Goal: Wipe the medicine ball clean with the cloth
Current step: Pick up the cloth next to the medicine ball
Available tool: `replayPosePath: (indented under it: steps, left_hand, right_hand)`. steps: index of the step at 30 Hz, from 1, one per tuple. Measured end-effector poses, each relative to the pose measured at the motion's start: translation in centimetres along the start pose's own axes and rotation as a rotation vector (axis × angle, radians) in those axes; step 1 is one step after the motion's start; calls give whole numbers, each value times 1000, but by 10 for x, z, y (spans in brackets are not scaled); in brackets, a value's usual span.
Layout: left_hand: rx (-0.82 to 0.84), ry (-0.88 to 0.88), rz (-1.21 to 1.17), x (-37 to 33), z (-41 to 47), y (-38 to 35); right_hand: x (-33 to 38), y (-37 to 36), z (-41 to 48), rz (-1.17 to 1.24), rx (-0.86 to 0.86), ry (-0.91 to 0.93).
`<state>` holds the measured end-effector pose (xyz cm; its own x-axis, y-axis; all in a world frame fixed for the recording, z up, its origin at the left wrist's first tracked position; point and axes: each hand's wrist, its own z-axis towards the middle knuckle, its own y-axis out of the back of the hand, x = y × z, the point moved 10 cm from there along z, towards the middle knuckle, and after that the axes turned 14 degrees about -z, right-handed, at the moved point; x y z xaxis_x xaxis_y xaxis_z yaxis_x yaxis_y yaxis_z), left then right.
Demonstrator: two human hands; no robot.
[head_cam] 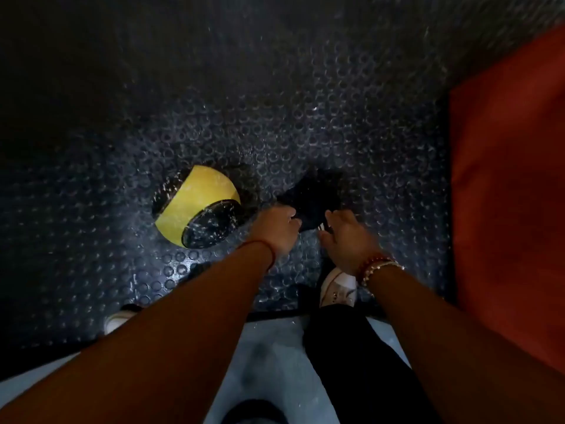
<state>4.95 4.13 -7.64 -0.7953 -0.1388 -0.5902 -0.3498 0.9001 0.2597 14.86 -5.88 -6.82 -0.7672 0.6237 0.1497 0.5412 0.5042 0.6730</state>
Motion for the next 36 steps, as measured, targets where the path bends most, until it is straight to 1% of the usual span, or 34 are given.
replayPosePath:
  steps: [4, 6, 8, 11, 15, 19, 24, 28, 31, 34, 36]
  left_hand:
    - [28, 0, 39, 37, 54, -23]
    - [71, -1, 95, 51, 79, -37]
    - [66, -35, 122, 60, 102, -44]
    - [31, -118, 131, 65, 129, -48]
    - [-50, -245, 266, 69, 149, -49]
    - [-125, -360, 386, 64, 156, -45]
    - [-135, -408, 411, 58, 159, -41]
    - [-108, -365, 390, 59, 150, -40]
    - [-96, -374, 370, 56, 140, -39]
    - [-137, -414, 391, 52, 129, -32]
    - [-142, -394, 380, 55, 120, -28]
  right_hand:
    - [-16, -50, 50, -42, 81, -56]
    - [-24, -74, 74, -47, 92, -84]
    - [-28, -89, 95, -18, 71, -103]
    - [-30, -105, 120, -37, -6, -121]
    - [-29, -105, 133, -141, -222, -184]
    - [-26, -113, 133, -243, -331, -245]
    - [-27, -112, 127, -256, -439, -292]
    - [-25, -109, 129, -207, -458, -285]
    - [-27, -106, 126, -147, -450, -305]
    - [-17, -105, 119, -164, -434, -267]
    - [-8, -105, 113, -162, -429, -242]
